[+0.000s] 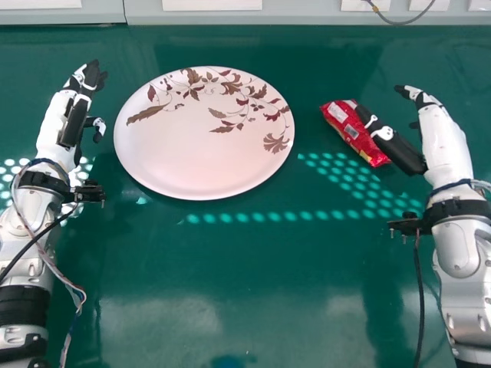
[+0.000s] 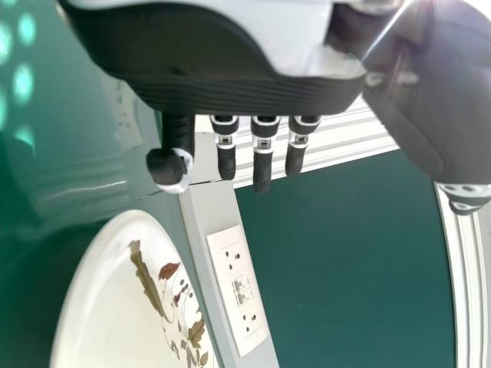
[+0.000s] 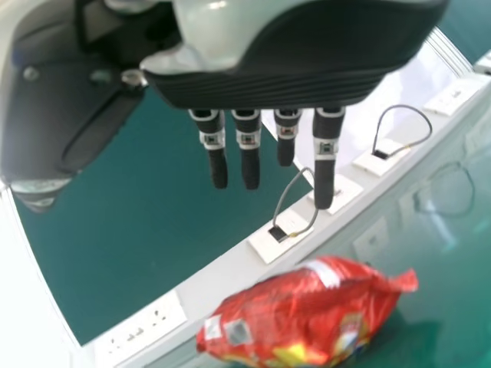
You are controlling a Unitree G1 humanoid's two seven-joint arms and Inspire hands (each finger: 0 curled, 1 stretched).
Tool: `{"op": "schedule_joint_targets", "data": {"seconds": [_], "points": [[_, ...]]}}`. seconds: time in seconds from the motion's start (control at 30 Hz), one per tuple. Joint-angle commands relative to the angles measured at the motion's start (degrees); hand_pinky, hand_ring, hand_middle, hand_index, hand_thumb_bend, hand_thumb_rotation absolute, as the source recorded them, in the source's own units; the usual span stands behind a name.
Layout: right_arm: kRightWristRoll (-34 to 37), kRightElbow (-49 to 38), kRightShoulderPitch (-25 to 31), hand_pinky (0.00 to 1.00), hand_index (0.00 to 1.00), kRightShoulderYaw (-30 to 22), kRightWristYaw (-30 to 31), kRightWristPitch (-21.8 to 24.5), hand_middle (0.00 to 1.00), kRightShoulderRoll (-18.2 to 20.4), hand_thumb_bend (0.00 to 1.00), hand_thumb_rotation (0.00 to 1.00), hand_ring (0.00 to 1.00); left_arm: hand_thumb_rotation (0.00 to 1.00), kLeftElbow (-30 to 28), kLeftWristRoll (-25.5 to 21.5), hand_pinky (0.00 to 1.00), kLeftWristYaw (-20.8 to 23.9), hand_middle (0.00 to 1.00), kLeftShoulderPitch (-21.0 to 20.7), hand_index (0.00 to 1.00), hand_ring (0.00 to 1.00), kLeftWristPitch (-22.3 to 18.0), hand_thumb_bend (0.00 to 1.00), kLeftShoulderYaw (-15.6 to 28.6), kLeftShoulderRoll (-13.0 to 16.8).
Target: Pick up biscuit and place it in the plate
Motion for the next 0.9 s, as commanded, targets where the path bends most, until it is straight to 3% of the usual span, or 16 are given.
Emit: {"op": "schedule_joint_targets", "data": {"seconds": [0.0, 0.27, 0.53, 0.7, 0.87], "points": [[-1.1, 1.7, -1.0, 0.70, 0.93, 0.8, 0.3, 0.3, 0.93, -1.4, 1.00, 0.76, 0.87, 0.99, 1.6, 0.2, 0.00, 0.1, 0.96, -0.3, 1.00, 1.00, -1.4, 1.00, -0.1, -0.4], [-3.9, 5.9, -5.5, 0.73, 0.94, 3.3, 4.0, 2.1, 0.94, -4.5, 1.00, 0.79, 0.88, 1.00, 3.6, 0.3, 0.00, 0.2, 0.96, -1.6, 1.00, 1.00, -2.3, 1.00, -0.2, -0.4], [-5.7, 14.6, -13.8, 0.66, 0.94, 7.7, 10.3, 4.7, 0.94, -7.8, 1.00, 0.77, 0.84, 0.99, 4.7, 0.3, 0.00, 0.2, 0.97, -2.7, 1.00, 1.00, -3.2, 1.00, -0.4, -0.7], [-6.3, 20.1, -18.7, 0.71, 0.95, 11.0, 13.5, 5.8, 0.95, -8.8, 1.00, 0.72, 0.87, 1.00, 5.0, 0.3, 0.00, 0.2, 0.97, -2.9, 1.00, 1.00, -3.5, 1.00, -0.4, -0.7], [-9.1, 26.4, -23.3, 0.75, 0.96, 15.4, 15.2, 5.6, 0.96, -10.0, 1.00, 0.73, 0.89, 0.99, 5.0, 0.4, 0.00, 0.5, 0.97, -3.1, 1.00, 1.00, -3.5, 1.00, -0.4, -0.8]]}}
